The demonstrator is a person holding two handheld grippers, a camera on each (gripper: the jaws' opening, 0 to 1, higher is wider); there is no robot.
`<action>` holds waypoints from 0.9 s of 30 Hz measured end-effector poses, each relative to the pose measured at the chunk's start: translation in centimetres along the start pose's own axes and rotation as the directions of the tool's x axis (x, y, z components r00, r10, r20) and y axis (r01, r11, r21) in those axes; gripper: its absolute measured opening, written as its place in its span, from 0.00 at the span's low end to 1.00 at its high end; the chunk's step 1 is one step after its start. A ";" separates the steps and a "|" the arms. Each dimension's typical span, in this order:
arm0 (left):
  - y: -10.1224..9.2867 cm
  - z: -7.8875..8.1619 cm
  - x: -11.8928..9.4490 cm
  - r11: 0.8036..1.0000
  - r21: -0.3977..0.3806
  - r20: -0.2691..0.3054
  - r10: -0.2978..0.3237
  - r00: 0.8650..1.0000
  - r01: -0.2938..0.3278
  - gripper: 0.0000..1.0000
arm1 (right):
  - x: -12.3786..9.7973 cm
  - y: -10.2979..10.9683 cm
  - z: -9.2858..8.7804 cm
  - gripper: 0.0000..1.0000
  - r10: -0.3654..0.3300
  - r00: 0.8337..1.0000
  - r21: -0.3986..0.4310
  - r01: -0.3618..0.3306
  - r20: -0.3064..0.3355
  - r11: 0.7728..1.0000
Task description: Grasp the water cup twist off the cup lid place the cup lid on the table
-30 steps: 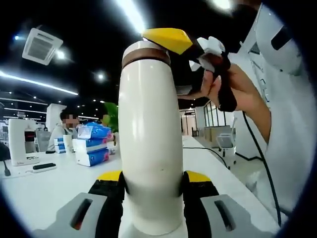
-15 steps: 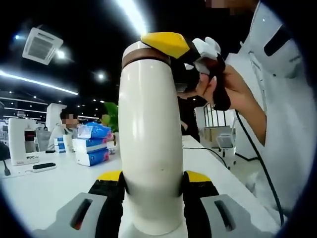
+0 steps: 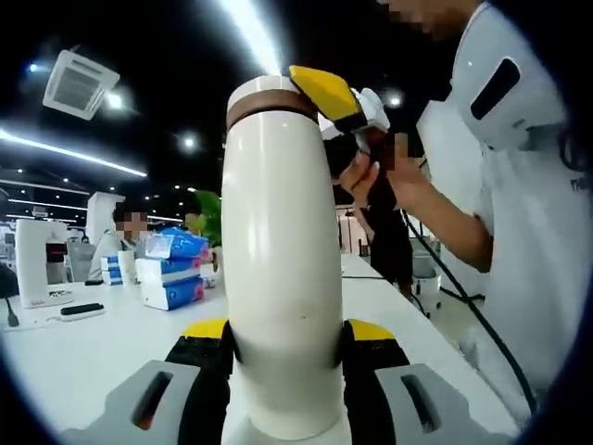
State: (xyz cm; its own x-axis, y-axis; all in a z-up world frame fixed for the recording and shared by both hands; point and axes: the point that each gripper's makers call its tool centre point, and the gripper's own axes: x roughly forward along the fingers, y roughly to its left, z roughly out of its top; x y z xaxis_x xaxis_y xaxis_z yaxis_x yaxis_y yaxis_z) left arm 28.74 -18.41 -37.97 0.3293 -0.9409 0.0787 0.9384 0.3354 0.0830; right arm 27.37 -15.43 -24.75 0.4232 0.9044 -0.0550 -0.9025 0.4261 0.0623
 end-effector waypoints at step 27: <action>-0.2 -0.1 -0.2 1.000 0.008 0.003 -0.005 1.000 0.005 0.48 | 0.0 1.6 -0.2 0.47 0.464 0.886 -0.066 -0.463 -0.012 0.884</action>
State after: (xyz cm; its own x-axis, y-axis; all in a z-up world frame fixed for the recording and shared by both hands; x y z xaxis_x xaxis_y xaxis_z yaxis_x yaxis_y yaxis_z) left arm 28.52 -18.31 -38.14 0.3242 -0.9424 0.0816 0.9391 0.3310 0.0917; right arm 25.84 -14.77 -24.89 -0.0445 0.9985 -0.0323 -0.9989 -0.0441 0.0151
